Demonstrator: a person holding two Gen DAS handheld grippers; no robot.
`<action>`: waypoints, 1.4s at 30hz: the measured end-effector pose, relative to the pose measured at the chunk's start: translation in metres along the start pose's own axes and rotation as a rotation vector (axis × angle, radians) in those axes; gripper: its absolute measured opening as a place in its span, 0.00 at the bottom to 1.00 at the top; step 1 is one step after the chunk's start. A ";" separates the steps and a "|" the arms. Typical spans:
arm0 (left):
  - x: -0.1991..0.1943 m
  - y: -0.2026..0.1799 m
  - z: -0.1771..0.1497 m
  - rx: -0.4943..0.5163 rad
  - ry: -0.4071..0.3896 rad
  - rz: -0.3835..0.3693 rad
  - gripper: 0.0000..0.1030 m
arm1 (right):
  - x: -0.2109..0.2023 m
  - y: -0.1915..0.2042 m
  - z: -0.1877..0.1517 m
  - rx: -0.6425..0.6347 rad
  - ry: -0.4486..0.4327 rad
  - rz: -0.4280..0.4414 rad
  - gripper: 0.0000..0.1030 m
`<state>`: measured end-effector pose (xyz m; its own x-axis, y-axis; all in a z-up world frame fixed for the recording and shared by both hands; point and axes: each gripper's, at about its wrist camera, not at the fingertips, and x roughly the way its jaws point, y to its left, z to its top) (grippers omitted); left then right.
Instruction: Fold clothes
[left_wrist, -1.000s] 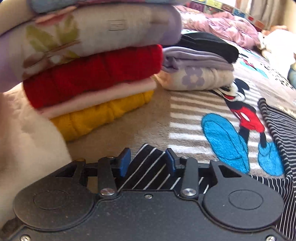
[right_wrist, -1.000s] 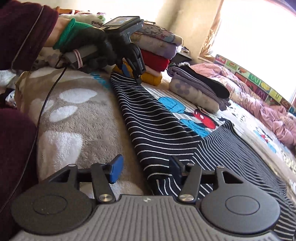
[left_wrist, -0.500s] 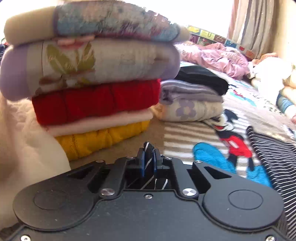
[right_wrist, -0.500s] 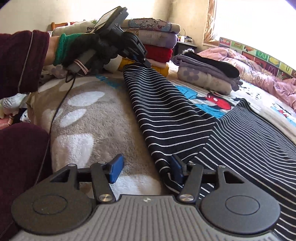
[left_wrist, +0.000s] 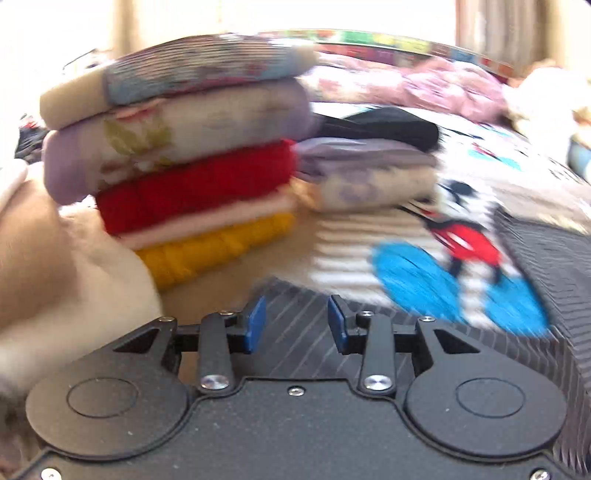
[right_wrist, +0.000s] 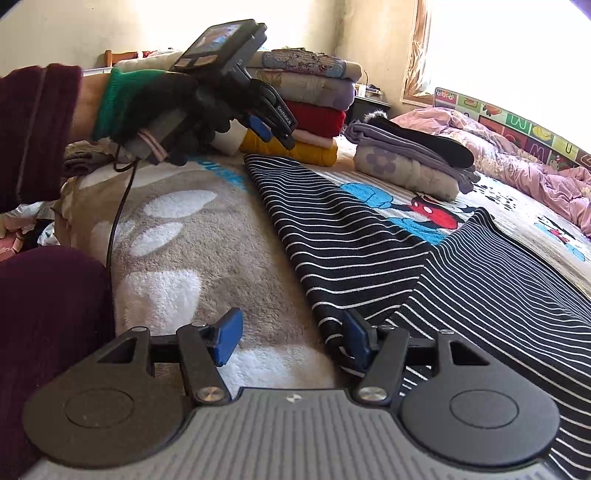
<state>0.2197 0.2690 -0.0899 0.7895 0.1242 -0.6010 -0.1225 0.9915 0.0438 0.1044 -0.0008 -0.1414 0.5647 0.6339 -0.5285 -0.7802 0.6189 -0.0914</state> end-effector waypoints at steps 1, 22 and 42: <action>-0.005 -0.008 -0.005 0.020 0.012 -0.022 0.35 | -0.002 0.001 0.000 0.001 -0.006 0.001 0.59; -0.091 -0.118 0.001 -0.029 -0.029 -0.192 0.52 | -0.182 -0.131 -0.072 0.745 -0.311 -0.195 0.67; -0.062 -0.265 0.003 -0.472 0.103 -0.623 0.95 | -0.160 -0.216 -0.160 1.252 -0.374 -0.349 0.78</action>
<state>0.2051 -0.0009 -0.0622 0.7401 -0.4761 -0.4750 0.0639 0.7529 -0.6550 0.1398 -0.3103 -0.1722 0.8770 0.3208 -0.3578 0.0717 0.6489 0.7575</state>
